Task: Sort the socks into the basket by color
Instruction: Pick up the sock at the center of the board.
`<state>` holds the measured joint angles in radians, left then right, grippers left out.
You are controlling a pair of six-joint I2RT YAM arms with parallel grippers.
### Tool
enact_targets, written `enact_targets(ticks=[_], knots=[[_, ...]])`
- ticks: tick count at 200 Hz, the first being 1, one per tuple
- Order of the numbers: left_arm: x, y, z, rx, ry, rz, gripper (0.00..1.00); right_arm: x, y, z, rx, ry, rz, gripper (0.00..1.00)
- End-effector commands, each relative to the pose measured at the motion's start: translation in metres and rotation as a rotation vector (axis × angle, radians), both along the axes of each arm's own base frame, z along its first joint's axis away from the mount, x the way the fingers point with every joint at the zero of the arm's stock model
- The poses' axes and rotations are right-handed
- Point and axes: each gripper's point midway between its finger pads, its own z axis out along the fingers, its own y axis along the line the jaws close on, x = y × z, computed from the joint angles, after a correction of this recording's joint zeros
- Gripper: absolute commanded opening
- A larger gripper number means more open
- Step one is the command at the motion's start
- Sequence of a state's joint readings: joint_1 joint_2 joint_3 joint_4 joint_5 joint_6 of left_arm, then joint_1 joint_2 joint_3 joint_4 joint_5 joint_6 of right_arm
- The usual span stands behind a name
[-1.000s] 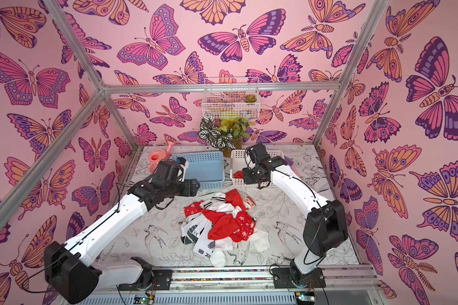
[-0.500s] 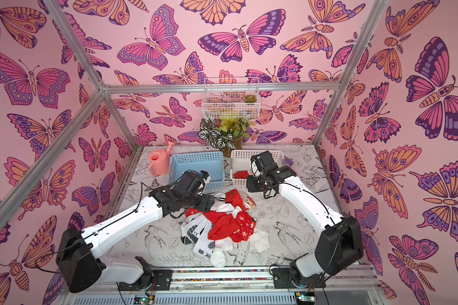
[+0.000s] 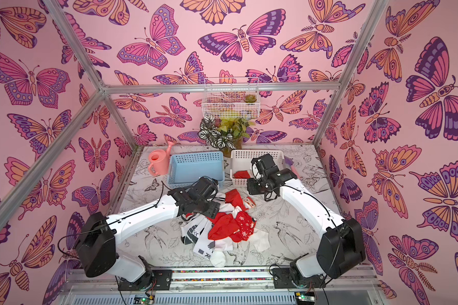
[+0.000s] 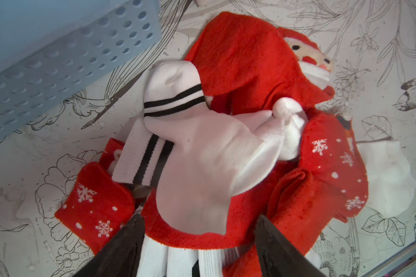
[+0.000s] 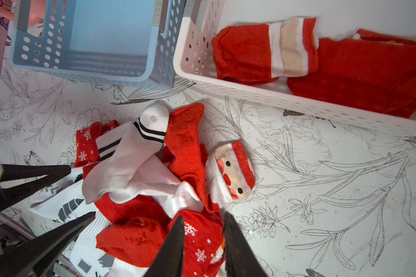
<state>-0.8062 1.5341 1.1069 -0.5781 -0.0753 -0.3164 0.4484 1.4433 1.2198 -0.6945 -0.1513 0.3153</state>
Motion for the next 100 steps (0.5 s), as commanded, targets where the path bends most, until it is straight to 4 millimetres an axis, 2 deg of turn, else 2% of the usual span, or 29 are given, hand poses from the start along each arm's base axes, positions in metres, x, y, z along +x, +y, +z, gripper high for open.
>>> enact_targets(ticks=[1, 75, 100], knots=[[0.001, 0.0, -0.003, 0.038, 0.001, -0.016, 0.74, -0.002, 0.001, 0.005, 0.014, -0.013, -0.003, 0.31], [0.008, 0.002, -0.017, 0.099, 0.004, -0.011, 0.71, -0.001, 0.002, 0.003, 0.016, -0.012, -0.002, 0.3], [0.011, 0.002, -0.02, 0.113, 0.003, -0.013, 0.64, -0.001, 0.002, 0.004, 0.017, -0.011, -0.002, 0.3]])
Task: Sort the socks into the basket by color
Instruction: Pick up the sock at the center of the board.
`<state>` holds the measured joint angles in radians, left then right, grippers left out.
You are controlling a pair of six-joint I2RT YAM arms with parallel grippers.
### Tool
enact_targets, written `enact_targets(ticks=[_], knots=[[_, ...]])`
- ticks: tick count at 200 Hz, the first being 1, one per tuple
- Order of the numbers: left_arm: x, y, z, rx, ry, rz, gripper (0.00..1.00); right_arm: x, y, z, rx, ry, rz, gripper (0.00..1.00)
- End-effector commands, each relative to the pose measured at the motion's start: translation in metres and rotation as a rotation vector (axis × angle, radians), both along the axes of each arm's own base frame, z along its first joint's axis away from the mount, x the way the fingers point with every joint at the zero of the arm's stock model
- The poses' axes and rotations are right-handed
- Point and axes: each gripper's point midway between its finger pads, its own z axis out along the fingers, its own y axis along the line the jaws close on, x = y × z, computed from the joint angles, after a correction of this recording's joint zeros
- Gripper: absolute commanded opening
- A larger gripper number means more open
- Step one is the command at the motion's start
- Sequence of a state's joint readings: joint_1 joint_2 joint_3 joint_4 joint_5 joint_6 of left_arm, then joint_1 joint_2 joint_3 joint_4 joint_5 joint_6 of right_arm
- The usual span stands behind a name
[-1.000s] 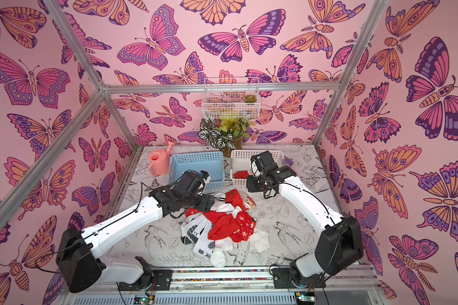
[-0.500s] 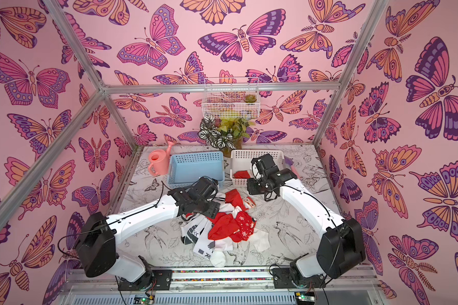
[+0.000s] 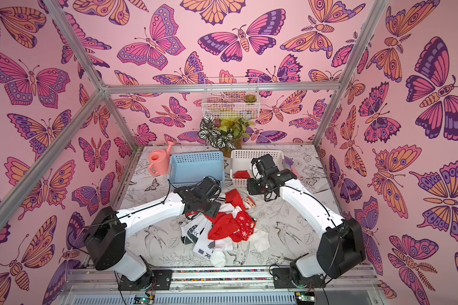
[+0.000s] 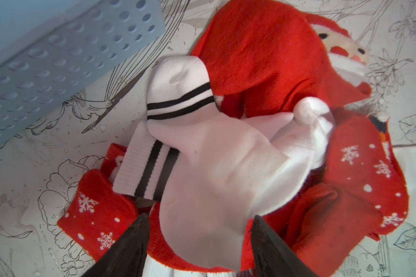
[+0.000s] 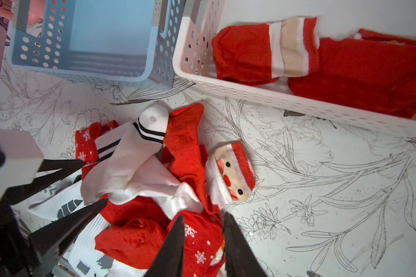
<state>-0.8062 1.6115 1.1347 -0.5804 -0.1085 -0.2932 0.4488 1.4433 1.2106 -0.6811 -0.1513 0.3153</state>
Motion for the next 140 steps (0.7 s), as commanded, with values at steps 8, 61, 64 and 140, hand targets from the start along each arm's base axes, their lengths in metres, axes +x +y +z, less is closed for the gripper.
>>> enact_targets(ticks=[8, 61, 64, 140], knots=[[0.003, 0.002, -0.003, 0.051, -0.006, -0.008, 0.61, -0.001, 0.002, 0.005, 0.017, -0.007, -0.002, 0.3], [0.009, 0.002, 0.0, 0.059, -0.025, 0.003, 0.42, -0.001, 0.004, 0.003, 0.021, 0.0, 0.003, 0.3], [0.009, 0.002, 0.0, 0.059, -0.027, 0.003, 0.41, 0.0, 0.004, 0.003, 0.022, -0.001, 0.002, 0.3], [0.015, 0.007, 0.012, 0.069, -0.077, 0.019, 0.16, 0.0, 0.006, 0.002, 0.029, 0.004, 0.007, 0.3]])
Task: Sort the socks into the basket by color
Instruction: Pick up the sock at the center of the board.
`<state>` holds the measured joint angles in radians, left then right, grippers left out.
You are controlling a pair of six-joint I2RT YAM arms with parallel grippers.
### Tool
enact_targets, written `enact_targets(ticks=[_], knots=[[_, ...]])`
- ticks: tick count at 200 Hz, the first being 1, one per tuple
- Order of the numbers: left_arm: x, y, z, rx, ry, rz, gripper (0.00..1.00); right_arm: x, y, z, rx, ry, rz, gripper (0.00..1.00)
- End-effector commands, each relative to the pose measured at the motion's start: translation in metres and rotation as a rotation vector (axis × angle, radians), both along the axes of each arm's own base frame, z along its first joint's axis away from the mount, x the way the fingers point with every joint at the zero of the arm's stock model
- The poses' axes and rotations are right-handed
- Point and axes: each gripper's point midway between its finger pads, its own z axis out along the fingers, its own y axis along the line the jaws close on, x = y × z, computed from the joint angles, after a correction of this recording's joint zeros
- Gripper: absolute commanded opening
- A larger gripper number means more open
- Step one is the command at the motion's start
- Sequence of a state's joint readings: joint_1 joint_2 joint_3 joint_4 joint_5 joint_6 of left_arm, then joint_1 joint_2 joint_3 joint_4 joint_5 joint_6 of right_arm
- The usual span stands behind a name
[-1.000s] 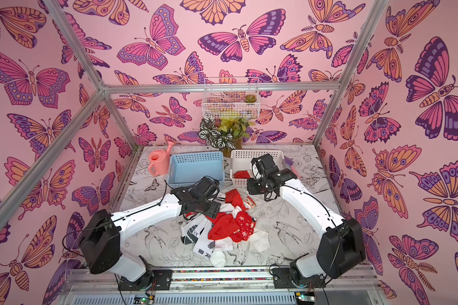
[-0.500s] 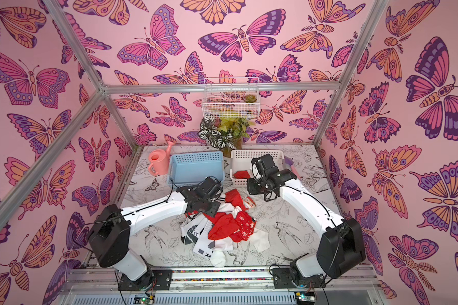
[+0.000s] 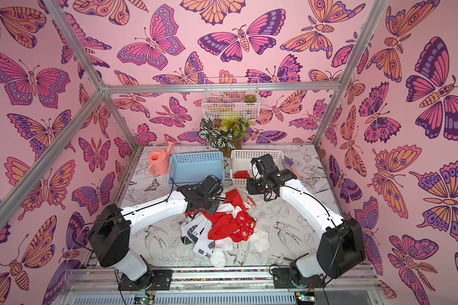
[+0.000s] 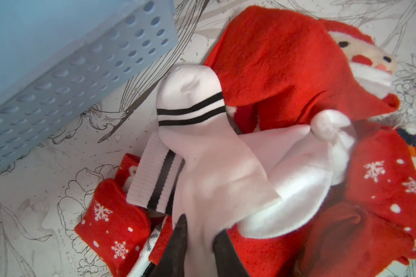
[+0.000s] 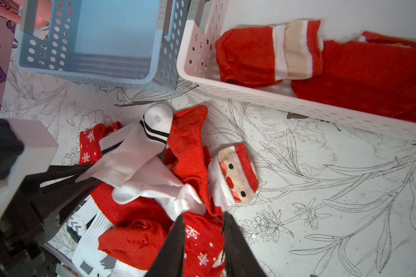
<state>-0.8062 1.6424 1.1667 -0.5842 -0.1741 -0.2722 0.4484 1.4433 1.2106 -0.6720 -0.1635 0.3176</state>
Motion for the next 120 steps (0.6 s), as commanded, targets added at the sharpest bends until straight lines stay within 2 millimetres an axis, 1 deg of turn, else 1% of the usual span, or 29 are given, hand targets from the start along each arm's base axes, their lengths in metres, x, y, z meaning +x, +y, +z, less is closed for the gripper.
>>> enact_targets(ticks=[1, 38, 82, 120], knots=[[0.002, 0.004, 0.011, 0.02, -0.031, 0.011, 0.15, -0.001, 0.004, 0.001, 0.015, 0.006, 0.002, 0.3], [0.007, 0.006, 0.028, 0.007, -0.082, 0.021, 0.1, -0.002, 0.005, 0.001, 0.025, 0.01, 0.007, 0.3], [0.013, 0.009, 0.056, -0.012, -0.147, 0.032, 0.1, -0.003, 0.006, 0.001, 0.032, 0.01, 0.014, 0.3], [0.016, 0.01, 0.071, -0.013, -0.169, 0.036, 0.1, -0.007, 0.004, 0.001, 0.03, 0.006, 0.017, 0.3]])
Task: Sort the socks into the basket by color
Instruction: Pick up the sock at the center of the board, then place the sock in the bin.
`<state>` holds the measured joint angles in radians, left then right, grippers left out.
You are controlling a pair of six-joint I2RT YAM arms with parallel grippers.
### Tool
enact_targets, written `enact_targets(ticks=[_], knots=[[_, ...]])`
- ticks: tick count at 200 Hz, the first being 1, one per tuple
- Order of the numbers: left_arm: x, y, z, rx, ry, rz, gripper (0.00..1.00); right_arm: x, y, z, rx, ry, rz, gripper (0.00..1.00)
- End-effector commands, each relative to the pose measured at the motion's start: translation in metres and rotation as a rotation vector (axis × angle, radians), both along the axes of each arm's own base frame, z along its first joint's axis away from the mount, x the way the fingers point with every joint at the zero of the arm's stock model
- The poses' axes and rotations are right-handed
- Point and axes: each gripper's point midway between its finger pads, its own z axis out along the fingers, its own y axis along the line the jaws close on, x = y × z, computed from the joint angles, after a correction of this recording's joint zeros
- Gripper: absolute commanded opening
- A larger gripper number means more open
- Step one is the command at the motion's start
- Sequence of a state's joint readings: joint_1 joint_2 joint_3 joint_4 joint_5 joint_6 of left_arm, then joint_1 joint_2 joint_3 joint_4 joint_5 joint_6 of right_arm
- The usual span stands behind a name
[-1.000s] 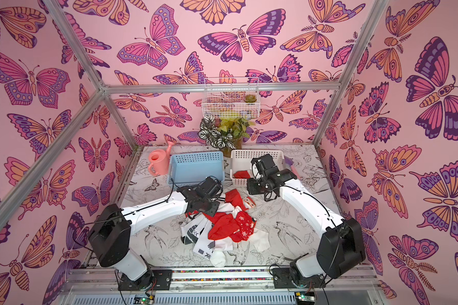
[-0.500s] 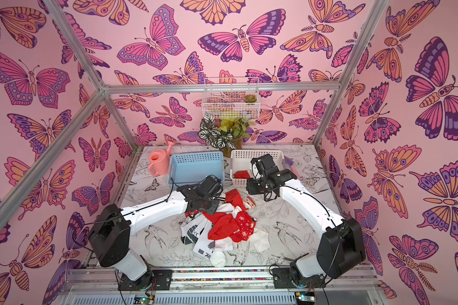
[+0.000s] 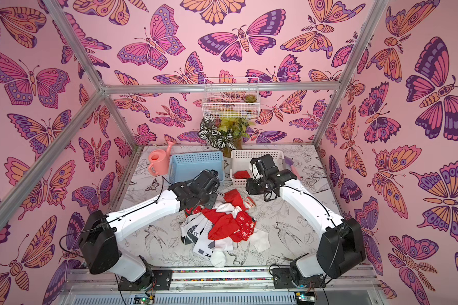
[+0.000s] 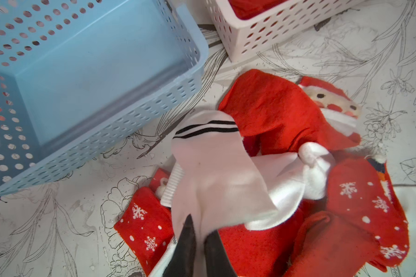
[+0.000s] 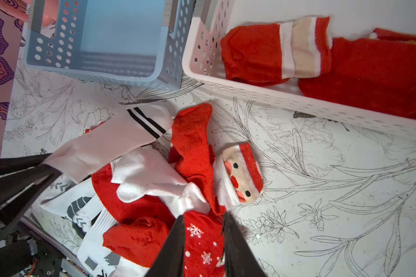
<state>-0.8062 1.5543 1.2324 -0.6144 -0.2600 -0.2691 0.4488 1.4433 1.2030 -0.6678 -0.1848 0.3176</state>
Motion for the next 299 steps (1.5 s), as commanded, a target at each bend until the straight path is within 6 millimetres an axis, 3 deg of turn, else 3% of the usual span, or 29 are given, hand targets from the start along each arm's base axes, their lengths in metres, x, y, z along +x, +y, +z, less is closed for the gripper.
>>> enact_targets(ticks=[1, 106, 193, 244, 299], knots=[[0.0, 0.006, 0.015, 0.024, -0.028, 0.0, 0.1, -0.004, 0.001, 0.003, 0.015, -0.004, 0.004, 0.3], [0.022, 0.008, 0.069, 0.021, -0.13, -0.003, 0.1, -0.007, 0.0, 0.007, 0.011, -0.014, 0.019, 0.3], [0.074, 0.011, 0.115, -0.025, -0.23, 0.013, 0.1, -0.006, 0.001, 0.007, 0.006, -0.013, 0.03, 0.3], [0.117, 0.012, 0.111, -0.103, -0.238, 0.044, 0.1, -0.002, 0.004, 0.005, 0.0, -0.001, 0.037, 0.31], [0.157, 0.014, 0.078, -0.125, -0.21, 0.077, 0.1, 0.003, 0.006, 0.004, -0.002, -0.002, 0.038, 0.31]])
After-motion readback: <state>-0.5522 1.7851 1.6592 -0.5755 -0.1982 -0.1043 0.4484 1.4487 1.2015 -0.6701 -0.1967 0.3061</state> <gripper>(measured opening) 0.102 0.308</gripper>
